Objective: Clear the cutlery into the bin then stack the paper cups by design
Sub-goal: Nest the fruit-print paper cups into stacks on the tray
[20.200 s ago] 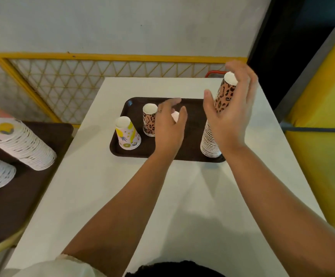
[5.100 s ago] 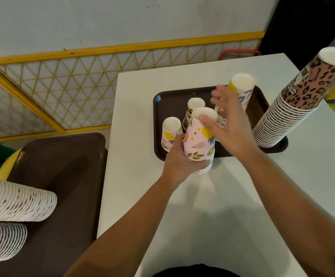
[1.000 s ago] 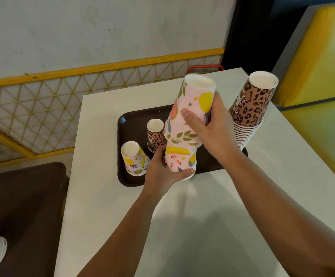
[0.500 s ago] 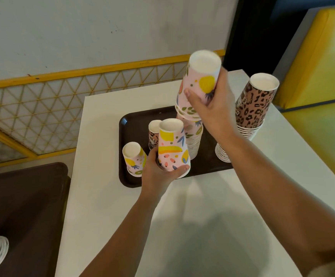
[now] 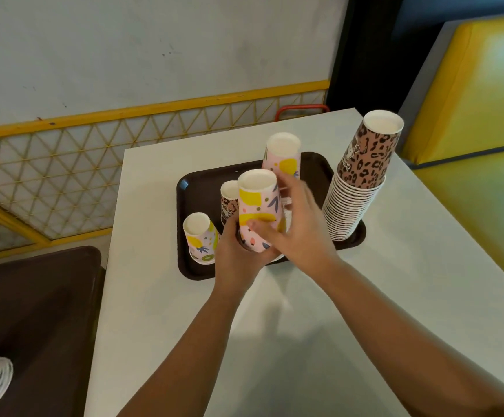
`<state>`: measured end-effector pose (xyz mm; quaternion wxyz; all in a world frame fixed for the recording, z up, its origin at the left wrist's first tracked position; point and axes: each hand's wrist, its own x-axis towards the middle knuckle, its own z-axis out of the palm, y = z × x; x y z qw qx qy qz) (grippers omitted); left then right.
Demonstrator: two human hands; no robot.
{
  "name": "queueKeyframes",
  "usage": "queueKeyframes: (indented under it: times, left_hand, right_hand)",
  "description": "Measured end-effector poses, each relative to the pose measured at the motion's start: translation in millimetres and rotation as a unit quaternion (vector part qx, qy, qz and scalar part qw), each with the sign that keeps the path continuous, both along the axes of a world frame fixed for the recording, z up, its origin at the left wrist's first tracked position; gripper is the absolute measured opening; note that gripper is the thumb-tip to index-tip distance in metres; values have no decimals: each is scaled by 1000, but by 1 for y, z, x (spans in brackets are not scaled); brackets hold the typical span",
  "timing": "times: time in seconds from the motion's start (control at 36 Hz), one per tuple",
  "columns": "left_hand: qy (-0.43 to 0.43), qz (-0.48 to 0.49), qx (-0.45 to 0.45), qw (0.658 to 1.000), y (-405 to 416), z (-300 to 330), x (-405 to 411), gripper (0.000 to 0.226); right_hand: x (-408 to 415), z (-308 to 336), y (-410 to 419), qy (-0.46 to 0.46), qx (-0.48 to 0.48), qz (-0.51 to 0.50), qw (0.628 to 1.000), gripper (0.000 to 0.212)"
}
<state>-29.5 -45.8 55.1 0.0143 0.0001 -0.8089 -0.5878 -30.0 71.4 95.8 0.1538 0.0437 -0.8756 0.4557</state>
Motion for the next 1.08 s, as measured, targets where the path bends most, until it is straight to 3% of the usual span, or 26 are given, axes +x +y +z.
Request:
queueKeyframes:
  times: [0.08, 0.22, 0.36, 0.67, 0.81, 1.08]
  left_hand:
    - [9, -13, -2, 1000, 1, 2, 2, 71]
    - [3, -53, 4, 999, -2, 0, 4, 86]
    - [-5, -51, 12, 999, -3, 2, 5, 78]
    - [-40, -26, -3, 999, -7, -8, 4, 70]
    - [-52, -16, -23, 998, -5, -6, 4, 67]
    - [-35, 10, -48, 998, -9, -6, 2, 72]
  right_hand:
    - [1, -2, -3, -39, 14, 5, 999, 85]
    - [0, 5, 1, -47, -9, -6, 999, 71]
    - [-3, 7, 3, -27, -36, -9, 999, 63]
    - [-24, 63, 11, 118, -111, -39, 986, 50]
    - [-47, 92, 16, 195, -113, -74, 971, 57]
    - [-72, 43, 27, 68, -39, -78, 994, 65]
